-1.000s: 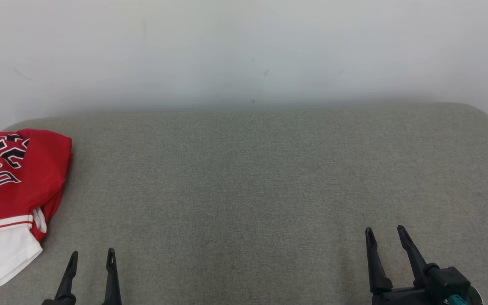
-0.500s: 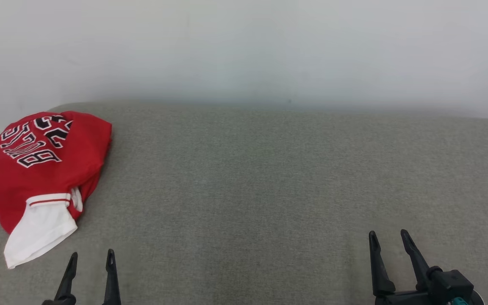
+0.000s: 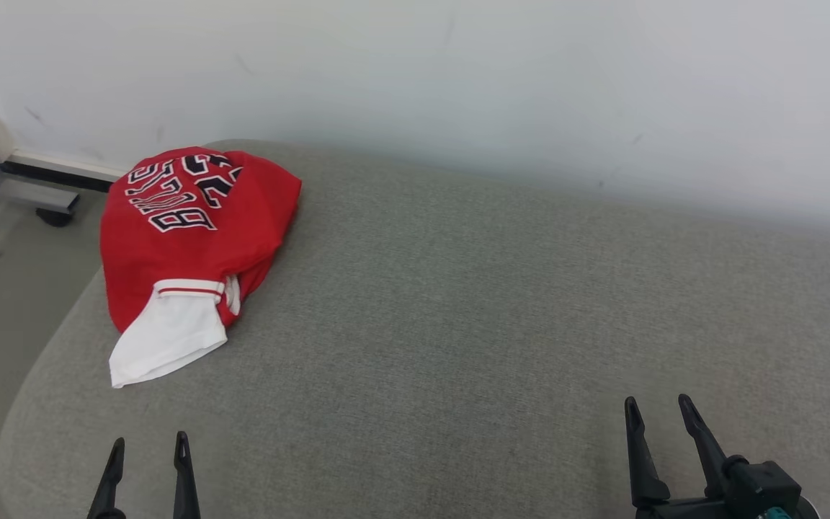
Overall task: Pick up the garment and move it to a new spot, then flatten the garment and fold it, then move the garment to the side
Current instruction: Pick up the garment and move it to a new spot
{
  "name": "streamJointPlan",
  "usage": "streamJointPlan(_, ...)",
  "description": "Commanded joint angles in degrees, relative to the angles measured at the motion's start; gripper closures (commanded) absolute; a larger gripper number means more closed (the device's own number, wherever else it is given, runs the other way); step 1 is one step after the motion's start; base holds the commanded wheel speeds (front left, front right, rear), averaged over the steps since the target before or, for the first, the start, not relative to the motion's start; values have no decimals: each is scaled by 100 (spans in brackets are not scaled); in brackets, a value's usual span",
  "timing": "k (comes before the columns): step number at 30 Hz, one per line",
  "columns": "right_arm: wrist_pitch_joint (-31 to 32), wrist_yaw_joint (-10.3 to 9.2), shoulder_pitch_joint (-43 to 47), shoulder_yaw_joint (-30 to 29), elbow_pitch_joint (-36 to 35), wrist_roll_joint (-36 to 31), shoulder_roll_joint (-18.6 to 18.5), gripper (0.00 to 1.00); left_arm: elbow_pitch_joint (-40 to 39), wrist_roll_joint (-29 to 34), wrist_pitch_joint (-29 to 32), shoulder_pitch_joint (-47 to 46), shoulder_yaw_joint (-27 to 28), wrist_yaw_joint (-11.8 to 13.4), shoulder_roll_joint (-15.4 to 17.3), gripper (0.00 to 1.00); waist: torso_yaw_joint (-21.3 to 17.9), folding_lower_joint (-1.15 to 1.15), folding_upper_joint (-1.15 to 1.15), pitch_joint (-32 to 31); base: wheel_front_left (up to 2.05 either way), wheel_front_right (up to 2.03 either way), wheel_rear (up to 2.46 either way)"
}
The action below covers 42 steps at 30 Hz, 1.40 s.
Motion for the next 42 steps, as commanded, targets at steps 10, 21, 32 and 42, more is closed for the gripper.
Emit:
streamJointPlan(10, -4, -12, 63, 68, 50, 15, 7, 0, 20, 7, -20, 78, 60, 40, 21, 0, 750, 0, 0, -114, 0, 0, 0)
streamJointPlan(21, -4, -12, 88, 100, 67, 64, 6, 0, 62, 11, -20, 72, 203, 31, 46, 0, 937, 0, 0, -136, 0, 0, 0)
streamJointPlan(32, -4, -12, -8, 184, 46, 80, 6, 0, 39, -99, -20, -64, 388, 74, 33, 0, 860, 0, 0, -17, 0, 0, 0)
streamJointPlan(42, -4, -12, -297, 207, -44, -76, 7, 0, 148, -415, -20, -1022, 736, -149, 334, 0, 427, 0, 0, 398, 0, 0, 0)
